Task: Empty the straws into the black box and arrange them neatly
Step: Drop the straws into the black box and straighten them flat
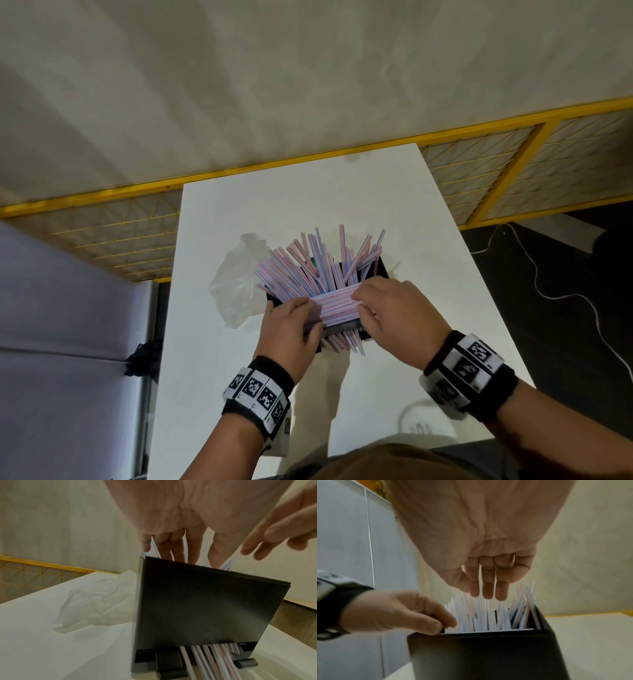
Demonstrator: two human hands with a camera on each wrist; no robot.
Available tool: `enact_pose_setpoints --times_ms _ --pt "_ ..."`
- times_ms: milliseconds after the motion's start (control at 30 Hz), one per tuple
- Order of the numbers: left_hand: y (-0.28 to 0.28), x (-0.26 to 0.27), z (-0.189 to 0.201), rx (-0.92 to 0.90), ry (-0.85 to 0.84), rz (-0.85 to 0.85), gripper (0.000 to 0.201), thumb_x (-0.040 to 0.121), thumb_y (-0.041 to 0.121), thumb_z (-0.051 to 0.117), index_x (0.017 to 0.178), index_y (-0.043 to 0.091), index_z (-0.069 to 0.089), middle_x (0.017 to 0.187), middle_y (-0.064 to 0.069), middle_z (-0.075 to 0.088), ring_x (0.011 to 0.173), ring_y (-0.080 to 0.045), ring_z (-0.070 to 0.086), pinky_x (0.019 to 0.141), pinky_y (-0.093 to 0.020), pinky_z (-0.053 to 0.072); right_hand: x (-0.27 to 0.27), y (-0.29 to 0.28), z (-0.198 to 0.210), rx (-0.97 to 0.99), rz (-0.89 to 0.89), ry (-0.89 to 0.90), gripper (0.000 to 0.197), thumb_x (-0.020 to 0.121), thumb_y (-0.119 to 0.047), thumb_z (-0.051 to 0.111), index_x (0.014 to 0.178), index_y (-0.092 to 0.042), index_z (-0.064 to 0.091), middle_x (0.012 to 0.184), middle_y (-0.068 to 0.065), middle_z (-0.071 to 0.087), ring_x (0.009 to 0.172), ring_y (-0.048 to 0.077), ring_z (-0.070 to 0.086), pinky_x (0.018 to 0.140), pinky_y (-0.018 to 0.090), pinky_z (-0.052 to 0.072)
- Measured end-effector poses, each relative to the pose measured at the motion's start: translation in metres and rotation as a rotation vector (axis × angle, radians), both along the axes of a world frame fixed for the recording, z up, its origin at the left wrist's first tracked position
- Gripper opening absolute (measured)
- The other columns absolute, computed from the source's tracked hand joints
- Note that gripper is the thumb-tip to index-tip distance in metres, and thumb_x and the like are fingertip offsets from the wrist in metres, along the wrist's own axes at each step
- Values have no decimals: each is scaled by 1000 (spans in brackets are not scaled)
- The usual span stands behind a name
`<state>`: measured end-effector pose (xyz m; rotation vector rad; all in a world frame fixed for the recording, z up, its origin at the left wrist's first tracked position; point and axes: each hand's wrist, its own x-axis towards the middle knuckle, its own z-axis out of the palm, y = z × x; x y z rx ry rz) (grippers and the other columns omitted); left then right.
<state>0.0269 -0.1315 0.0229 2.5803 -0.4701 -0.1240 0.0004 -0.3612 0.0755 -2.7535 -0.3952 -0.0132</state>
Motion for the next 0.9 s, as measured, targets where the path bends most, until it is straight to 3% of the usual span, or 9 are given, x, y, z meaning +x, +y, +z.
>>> enact_pose_setpoints --times_ms 67,133,233,300,400,533,667,767,900 --pt "1 0 3 -38 23 -29 30 91 28 72 121 23 73 124 3 65 116 -19 58 112 -32 37 -16 0 0 123 -16 27 15 98 -31 50 96 -29 65 91 -11 60 84 14 56 71 34 47" --pt "3 1 7 -43 8 -83 22 89 24 76 110 27 78 109 6 66 103 -17 60 93 -32 51 -30 1 -13 161 -28 214 21 99 -39 43 90 -29 59 83 -10 56 78 9 52 71 34 48" --pt "3 1 10 2 -1 -118 12 90 24 77 100 29 81 90 10 61 90 -17 60 79 -25 49 -43 3 -50 255 -118 452 27 100 -38 44 87 -20 59 76 -2 58 73 16 53 71 43 50" --pt "1 1 9 4 20 -103 13 92 26 74 103 29 81 91 12 56 95 -16 57 80 -21 44 -44 4 -75 305 -205 513 24 101 -31 48 88 -16 61 76 2 62 73 23 55 71 43 50" --pt "1 1 8 -21 -6 -103 18 90 22 76 107 26 79 97 8 60 97 -17 56 85 -23 44 -40 11 -105 293 -294 532 23 103 -29 51 108 -14 66 93 7 70 85 25 63 74 36 48" --pt "2 -1 3 -4 -7 -84 13 89 22 77 101 21 81 112 0 66 105 -22 58 94 -29 47 -30 25 -125 251 -351 550 27 103 -35 51 109 -13 65 104 12 71 97 33 65 74 35 46" --pt "1 -4 -4 -34 56 -48 12 94 24 72 101 20 81 118 1 67 110 -18 60 96 -22 40 -24 34 -133 299 -453 600 33 102 -39 55 101 -11 71 99 11 74 93 32 67 71 32 45" --pt "2 -4 -6 -31 90 -55 15 97 26 67 104 21 80 119 3 67 111 -17 60 97 -23 42 -25 36 -134 318 -479 652 34 101 -40 57 95 -10 73 97 9 74 91 29 67 70 30 45" --pt "2 -2 -6 -16 129 -64 18 99 28 64 107 21 78 120 5 65 112 -16 58 97 -28 47 -28 45 -138 319 -520 660 29 100 -39 56 114 -17 69 104 6 75 99 27 68 71 26 40"
